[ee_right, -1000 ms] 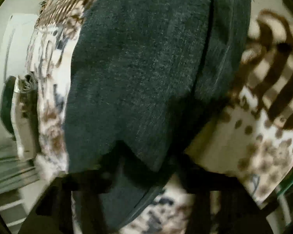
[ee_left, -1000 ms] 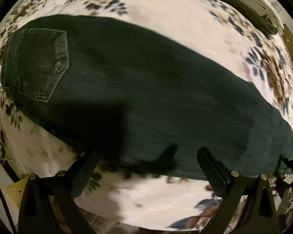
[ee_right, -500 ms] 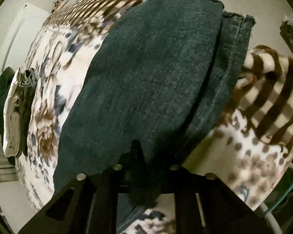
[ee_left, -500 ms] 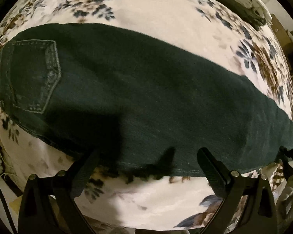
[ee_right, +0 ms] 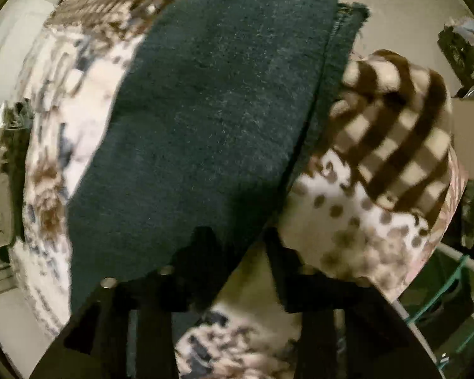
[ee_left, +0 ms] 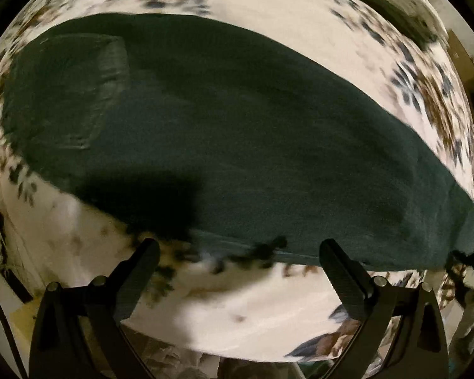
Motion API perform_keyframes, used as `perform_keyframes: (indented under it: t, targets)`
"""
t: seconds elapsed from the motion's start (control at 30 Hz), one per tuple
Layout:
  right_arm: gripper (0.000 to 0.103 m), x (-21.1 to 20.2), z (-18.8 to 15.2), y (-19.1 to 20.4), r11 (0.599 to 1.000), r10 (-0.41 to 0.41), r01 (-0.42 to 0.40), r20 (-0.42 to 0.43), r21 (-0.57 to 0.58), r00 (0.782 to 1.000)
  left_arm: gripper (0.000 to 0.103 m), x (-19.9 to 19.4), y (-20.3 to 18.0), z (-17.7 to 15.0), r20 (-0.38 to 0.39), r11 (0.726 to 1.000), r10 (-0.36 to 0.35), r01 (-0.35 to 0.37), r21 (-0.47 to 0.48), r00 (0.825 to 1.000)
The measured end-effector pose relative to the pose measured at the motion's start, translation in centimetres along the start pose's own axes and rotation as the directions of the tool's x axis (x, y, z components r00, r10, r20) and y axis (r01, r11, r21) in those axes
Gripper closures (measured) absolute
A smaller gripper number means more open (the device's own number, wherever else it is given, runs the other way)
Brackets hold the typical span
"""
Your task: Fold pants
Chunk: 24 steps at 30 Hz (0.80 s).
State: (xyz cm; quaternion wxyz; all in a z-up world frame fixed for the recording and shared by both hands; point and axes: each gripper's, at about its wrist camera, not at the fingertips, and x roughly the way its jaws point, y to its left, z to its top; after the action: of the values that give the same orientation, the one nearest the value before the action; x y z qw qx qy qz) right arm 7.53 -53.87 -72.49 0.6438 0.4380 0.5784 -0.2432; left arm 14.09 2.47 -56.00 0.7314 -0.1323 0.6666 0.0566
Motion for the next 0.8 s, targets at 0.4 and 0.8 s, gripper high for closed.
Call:
perform_keyframes:
  t: [0.4,0.8]
  targets:
    - [0.054,4.3,-16.8,10.4,0.955,0.213,-0.266,-0.321,-0.129,0.923,0.000,-4.9,19.5,6.0,0.141,0.967,0.153,-0.119,-0.226,0.978]
    - [0.101,6.6,-20.9,10.8,0.986,0.088,-0.108,-0.153,-0.126,0.984,0.032,0.5,25.1,9.6,0.134,0.964,0.010,0.026,-0.263,0.991]
